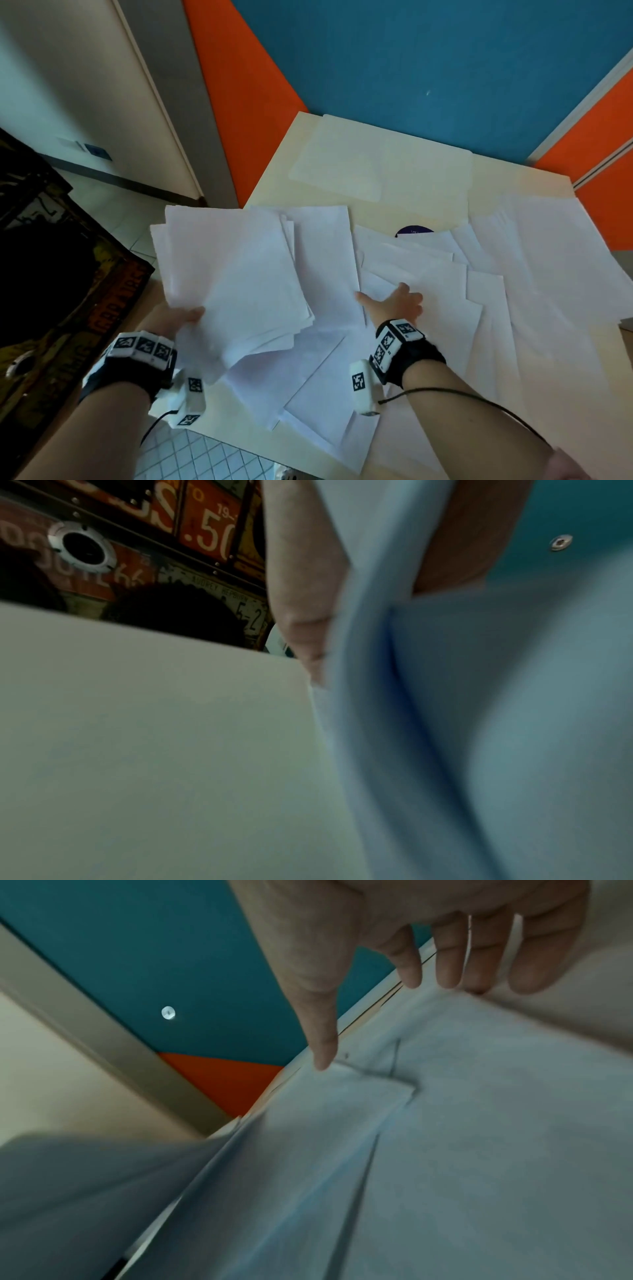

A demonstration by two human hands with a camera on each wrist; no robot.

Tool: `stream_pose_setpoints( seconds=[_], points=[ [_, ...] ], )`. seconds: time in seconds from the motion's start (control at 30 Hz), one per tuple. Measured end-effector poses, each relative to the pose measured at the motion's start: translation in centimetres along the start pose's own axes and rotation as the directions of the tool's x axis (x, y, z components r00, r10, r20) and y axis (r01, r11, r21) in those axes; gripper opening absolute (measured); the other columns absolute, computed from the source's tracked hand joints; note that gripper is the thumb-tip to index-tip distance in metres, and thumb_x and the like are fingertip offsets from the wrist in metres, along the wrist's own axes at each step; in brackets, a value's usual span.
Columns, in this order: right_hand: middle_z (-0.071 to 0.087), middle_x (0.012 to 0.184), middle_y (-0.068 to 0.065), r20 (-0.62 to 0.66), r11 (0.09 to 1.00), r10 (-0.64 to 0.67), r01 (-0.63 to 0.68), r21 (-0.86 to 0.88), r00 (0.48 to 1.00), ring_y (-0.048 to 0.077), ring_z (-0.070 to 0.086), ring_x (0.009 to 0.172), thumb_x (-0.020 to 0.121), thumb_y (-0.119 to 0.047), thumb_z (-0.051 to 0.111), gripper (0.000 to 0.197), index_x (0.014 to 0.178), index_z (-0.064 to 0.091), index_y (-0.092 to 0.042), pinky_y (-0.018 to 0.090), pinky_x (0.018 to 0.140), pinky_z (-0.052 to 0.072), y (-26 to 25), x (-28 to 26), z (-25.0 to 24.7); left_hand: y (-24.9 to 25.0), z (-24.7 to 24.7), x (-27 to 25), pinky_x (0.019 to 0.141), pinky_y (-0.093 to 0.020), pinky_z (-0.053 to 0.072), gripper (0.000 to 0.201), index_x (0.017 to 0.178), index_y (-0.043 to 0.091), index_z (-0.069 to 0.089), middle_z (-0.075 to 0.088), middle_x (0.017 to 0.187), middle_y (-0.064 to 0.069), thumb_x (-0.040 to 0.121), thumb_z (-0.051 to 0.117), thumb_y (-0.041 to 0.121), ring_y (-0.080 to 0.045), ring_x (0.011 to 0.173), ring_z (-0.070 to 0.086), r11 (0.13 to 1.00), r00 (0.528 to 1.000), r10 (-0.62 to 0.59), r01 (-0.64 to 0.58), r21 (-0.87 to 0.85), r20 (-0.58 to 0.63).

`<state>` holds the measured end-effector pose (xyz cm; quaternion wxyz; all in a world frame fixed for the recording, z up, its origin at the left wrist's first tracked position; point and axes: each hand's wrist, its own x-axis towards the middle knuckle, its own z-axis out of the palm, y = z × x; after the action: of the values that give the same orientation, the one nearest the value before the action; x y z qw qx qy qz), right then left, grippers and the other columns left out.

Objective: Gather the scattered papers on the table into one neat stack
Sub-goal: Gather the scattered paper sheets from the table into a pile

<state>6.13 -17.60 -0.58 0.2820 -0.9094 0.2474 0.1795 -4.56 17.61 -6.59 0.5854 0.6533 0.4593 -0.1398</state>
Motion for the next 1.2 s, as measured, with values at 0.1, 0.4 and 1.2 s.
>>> stream_pose_setpoints(
  seconds=[0.1,0.4,1.2],
  points=[
    [0.025,0.141,0.017,0.029,0.996,-0.039,0.041,-0.084,0.999,0.034,0.033,0.127,0.067,-0.047,0.076,0.105,0.144,0.015,-0.012,0.046,0.098,0.04,-1.5,-0.5,1.5,1.3,0.9,-3.0,0.094,-0.051,0.046,0.043,0.109,0.001,0.062,0.067,0.103,-0.023,0.072,0.077,0.017,-0.038,0.098,0.063,0.999,1.0,0.01,-0.008,-0.04,0.029],
    [0.048,0.137,0.013,0.169,0.85,0.019,-0.105,0.516,0.985,0.026,0.052,0.115,0.067,-0.007,0.08,0.084,0.135,0.033,-0.003,0.03,0.093,0.04,-0.9,0.3,1.3,0.3,1.6,-2.0,0.094,-0.057,0.046,0.06,0.107,-0.002,0.065,0.069,0.103,-0.026,0.06,0.084,0.029,-0.042,0.097,0.065,0.998,0.998,-0.052,0.051,0.026,0.029],
    [0.062,0.103,0.013,-0.081,0.66,-0.059,0.1,0.745,0.995,0.022,0.058,0.075,0.083,0.004,0.058,0.04,0.123,0.054,0.0,0.032,0.071,0.047,6.4,3.8,-17.4,5.2,8.3,-7.2,0.08,-0.044,0.049,0.041,0.118,-0.014,0.053,0.063,0.091,-0.027,0.079,0.064,-0.006,-0.032,0.077,0.057,0.972,0.986,0.166,-0.166,-0.167,-0.015]
  ],
)
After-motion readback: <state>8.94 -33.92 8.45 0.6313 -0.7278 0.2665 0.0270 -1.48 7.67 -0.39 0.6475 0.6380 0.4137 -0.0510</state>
